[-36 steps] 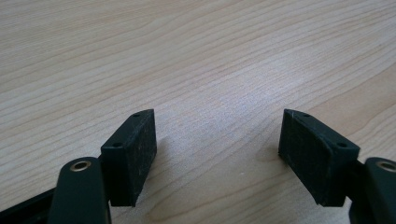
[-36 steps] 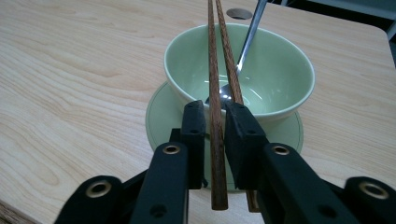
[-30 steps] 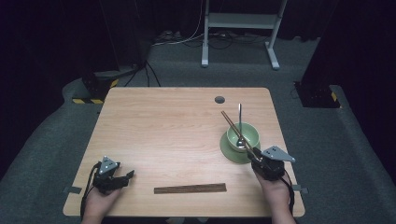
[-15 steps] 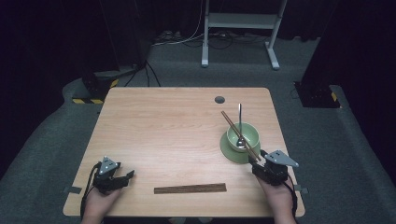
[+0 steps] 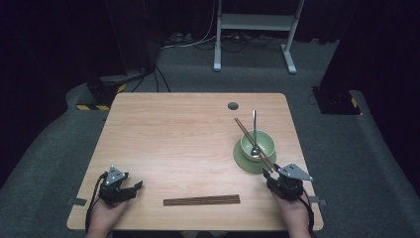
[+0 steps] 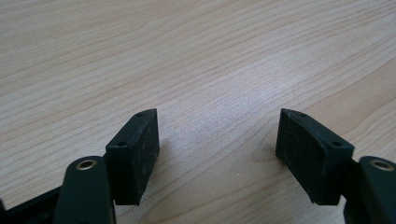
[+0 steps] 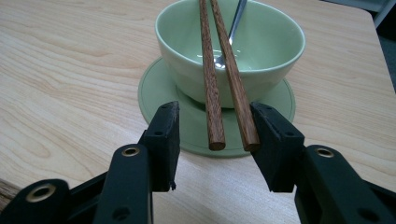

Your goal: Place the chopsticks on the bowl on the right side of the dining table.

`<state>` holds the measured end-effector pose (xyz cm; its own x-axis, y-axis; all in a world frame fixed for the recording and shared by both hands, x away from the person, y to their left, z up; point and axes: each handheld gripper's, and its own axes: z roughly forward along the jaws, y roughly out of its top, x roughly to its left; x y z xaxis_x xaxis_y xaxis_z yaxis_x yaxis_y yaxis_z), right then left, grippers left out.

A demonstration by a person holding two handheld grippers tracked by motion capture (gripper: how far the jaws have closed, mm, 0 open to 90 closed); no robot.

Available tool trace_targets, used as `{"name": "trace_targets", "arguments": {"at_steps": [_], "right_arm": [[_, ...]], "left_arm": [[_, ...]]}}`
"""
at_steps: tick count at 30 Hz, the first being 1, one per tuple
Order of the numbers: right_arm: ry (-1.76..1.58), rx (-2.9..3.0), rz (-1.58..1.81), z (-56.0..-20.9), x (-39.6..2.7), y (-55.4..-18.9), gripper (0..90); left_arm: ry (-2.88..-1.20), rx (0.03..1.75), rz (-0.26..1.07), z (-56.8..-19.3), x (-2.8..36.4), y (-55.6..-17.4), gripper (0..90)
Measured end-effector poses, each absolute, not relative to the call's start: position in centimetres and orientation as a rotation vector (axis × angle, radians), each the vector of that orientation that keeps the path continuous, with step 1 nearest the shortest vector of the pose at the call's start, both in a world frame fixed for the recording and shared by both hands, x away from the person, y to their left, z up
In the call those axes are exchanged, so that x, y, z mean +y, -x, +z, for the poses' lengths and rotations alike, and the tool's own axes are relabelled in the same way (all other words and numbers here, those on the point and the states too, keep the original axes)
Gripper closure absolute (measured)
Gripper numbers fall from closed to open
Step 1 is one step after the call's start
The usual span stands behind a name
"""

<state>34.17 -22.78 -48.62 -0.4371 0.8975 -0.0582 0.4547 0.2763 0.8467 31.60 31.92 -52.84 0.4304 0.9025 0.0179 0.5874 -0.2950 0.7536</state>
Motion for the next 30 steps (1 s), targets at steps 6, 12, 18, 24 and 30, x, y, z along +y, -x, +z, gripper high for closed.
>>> {"name": "trace_targets", "arguments": {"at_steps": [6,12,18,24,30], "right_arm": [[-1.215,1.979,1.079,-48.65,-23.19,-34.19,59.3],[-1.2,1.984,1.093,-48.38,-23.27,-34.17,65.9],[-1.192,1.99,1.087,-48.3,-23.02,-34.38,70.2],[-1.188,1.996,1.077,-48.17,-22.77,-34.61,76.1],[-1.175,2.002,1.08,-48.02,-22.73,-34.54,76.2]], "left_arm": [[-2.002,1.253,0.589,-52.84,31.93,-31.61,30.1],[-2.003,1.254,0.589,-52.84,31.93,-31.61,30.0],[-2.003,1.252,0.593,-52.84,31.91,-31.59,30.0],[-2.003,1.252,0.596,-52.84,31.89,-31.58,29.9],[-2.004,1.25,0.598,-52.84,31.87,-31.56,30.0]]}}
